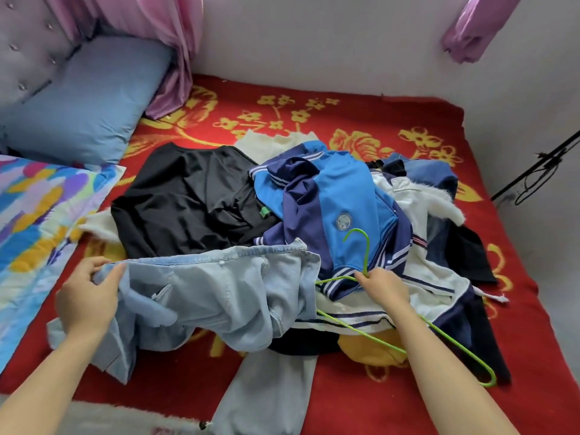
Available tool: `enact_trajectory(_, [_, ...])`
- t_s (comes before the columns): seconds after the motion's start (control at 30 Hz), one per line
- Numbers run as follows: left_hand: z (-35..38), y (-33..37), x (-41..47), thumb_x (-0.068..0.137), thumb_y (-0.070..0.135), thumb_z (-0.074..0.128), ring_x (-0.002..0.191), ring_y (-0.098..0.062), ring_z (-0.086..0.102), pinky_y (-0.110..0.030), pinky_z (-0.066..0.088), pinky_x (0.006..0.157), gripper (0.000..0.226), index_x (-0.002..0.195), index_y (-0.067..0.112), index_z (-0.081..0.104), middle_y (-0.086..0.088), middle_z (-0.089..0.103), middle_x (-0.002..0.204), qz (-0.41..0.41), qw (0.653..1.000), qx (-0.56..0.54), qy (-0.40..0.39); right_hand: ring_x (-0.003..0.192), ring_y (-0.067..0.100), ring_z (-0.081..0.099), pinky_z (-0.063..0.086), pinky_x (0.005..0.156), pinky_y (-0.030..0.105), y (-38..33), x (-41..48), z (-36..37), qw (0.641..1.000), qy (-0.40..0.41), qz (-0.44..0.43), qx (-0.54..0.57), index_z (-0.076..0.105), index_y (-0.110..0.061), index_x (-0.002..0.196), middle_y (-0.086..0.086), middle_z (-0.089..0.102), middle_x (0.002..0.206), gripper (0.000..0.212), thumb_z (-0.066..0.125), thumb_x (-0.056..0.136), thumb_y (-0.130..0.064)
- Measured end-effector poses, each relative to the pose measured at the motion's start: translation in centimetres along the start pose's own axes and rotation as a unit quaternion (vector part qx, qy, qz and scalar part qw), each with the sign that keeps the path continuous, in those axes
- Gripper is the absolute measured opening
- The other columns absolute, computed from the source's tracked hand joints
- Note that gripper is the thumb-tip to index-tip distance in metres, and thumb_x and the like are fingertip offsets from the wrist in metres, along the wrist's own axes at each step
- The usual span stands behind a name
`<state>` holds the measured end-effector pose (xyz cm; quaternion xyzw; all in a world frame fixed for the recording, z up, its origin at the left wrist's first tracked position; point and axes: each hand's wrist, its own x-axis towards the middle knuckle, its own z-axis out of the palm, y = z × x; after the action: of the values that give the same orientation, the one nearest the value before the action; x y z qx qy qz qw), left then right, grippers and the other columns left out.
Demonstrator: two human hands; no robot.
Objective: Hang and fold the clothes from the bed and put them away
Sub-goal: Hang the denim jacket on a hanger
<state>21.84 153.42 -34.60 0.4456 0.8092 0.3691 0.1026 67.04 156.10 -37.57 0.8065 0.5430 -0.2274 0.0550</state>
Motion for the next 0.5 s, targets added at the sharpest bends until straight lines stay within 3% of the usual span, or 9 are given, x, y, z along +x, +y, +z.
enact_trajectory(0.17, [-3.5, 2.3, 3.4, 0.085, 0.016, 0.069, 0.084, -0.039, 0.059, -0.035, 0.039, 0.069, 0.017, 0.094, 0.004, 0.064, -0.019, 0.066, 0.091, 0.08, 0.996, -0.021, 0.013, 0.096, 0.031, 0.062, 0.033, 0.064, 0.033, -5.0, -4.3, -7.8, 0.979, 0.107, -0.126, -0.123, 0.039, -0.022, 0.068, 0.01, 0.067, 0.099, 0.034, 0.042, 0.096, -0.042])
enact_trajectory(0.27, [-5.7, 3.4, 5.7, 0.082, 0.013, 0.072, 0.084, -0.043, 0.06, -0.039, 0.041, 0.071, 0.017, 0.093, 0.001, 0.066, -0.022, 0.067, 0.089, 0.12, 0.991, -0.039, 0.031, 0.081, 0.032, 0.062, 0.035, 0.062, 0.034, -9.2, -7.6, -10.5, 0.962, 0.219, -0.155, -0.038, 0.046, -0.016, 0.066, 0.014, 0.066, 0.082, 0.036, 0.049, 0.095, -0.036])
enact_trajectory(0.3, [-6.6, 3.5, 6.5, 0.081, 0.013, 0.072, 0.081, -0.045, 0.06, -0.041, 0.042, 0.069, 0.017, 0.093, 0.001, 0.066, -0.023, 0.067, 0.085, 0.146, 0.988, -0.035, 0.039, 0.068, 0.028, 0.059, 0.035, 0.058, 0.032, -10.8, -8.6, -11.3, 0.957, 0.218, -0.182, 0.053, 0.05, -0.011, 0.065, 0.01, 0.062, 0.067, 0.036, 0.054, 0.094, -0.032])
enact_trajectory(0.37, [-8.0, 4.0, 8.1, 0.08, 0.012, 0.074, 0.076, -0.047, 0.061, -0.041, 0.044, 0.066, 0.015, 0.091, 0.004, 0.068, -0.022, 0.067, 0.079, 0.192, 0.98, -0.027, 0.049, 0.044, 0.007, 0.04, 0.031, 0.047, 0.023, -13.9, -10.8, -12.5, 0.924, 0.13, -0.247, 0.262, 0.059, -0.006, 0.06, -0.006, 0.044, 0.044, 0.032, 0.061, 0.09, -0.017])
enact_trajectory(0.4, [-9.3, 4.2, 9.1, 0.078, 0.012, 0.075, 0.074, -0.046, 0.062, -0.043, 0.045, 0.065, 0.015, 0.09, 0.005, 0.068, -0.022, 0.067, 0.077, 0.212, 0.976, -0.025, 0.051, 0.039, 0.004, 0.034, 0.027, 0.043, 0.017, -15.8, -12.3, -12.6, 0.9, 0.084, -0.273, 0.329, 0.063, -0.009, 0.058, -0.009, 0.04, 0.039, 0.031, 0.062, 0.089, -0.01])
enact_trajectory(0.5, [-11.4, 5.0, 10.9, 0.075, 0.011, 0.078, 0.065, -0.043, 0.063, -0.043, 0.048, 0.061, 0.015, 0.087, 0.008, 0.07, -0.021, 0.066, 0.068, 0.266, 0.962, -0.04, 0.055, 0.039, 0.009, 0.028, 0.022, 0.041, 0.021, -19.9, -14.7, -11.8, 0.882, -0.014, -0.313, 0.351, 0.064, -0.02, 0.054, -0.009, 0.036, 0.039, 0.037, 0.062, 0.089, -0.009])
